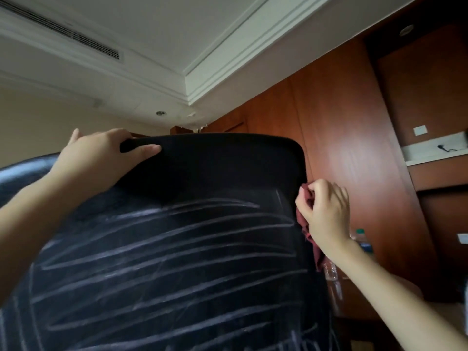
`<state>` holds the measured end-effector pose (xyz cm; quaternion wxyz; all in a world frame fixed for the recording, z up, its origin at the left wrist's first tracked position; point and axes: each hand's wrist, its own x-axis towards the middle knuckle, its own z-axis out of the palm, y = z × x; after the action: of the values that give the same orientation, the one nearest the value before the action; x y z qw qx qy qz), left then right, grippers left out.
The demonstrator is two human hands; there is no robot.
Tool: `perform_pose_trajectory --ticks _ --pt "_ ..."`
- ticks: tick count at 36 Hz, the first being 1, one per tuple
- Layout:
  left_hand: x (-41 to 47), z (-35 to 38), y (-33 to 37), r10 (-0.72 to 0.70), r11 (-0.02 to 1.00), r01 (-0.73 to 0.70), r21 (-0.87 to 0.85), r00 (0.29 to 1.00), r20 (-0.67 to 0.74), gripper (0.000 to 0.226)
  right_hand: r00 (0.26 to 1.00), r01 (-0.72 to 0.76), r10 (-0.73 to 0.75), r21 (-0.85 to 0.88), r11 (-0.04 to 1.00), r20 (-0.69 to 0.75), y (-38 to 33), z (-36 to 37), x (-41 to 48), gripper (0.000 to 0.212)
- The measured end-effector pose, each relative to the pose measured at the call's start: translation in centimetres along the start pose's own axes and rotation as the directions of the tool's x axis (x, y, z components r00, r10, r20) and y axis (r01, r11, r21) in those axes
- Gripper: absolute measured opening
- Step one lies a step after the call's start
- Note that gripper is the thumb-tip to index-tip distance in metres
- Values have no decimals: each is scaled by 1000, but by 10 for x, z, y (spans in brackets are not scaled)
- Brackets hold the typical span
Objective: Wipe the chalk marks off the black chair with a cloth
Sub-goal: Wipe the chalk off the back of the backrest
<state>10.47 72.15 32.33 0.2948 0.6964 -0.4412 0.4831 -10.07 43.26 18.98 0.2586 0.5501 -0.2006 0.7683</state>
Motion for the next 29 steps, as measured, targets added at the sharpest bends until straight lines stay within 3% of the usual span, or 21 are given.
perform_pose_trajectory --ticks 8,14,18,23,26,29 --pt "4 11 -24 78 997 -75 32 995 -69 50 963 245 -221 154 957 -157 -101 12 76 17" --pt "-5 7 -37 85 996 -81 31 979 -183 69 906 414 -380 200 888 -187 -194 22 94 20" --pt "-8 5 -47 54 998 -58 -32 990 -128 57 882 467 -447 155 871 -147 -173 20 81 21" --pt "-7 8 -48 50 999 -51 -5 990 -129 65 860 506 -498 50 861 -112 -105 4 50 12" --pt "-6 10 -41 50 999 -47 24 993 -107 79 884 465 -465 -19 885 -47 -53 -8 26 19" --pt "-5 12 -32 27 998 -22 51 995 -92 73 920 392 -392 -55 918 16 -27 -13 15 27"
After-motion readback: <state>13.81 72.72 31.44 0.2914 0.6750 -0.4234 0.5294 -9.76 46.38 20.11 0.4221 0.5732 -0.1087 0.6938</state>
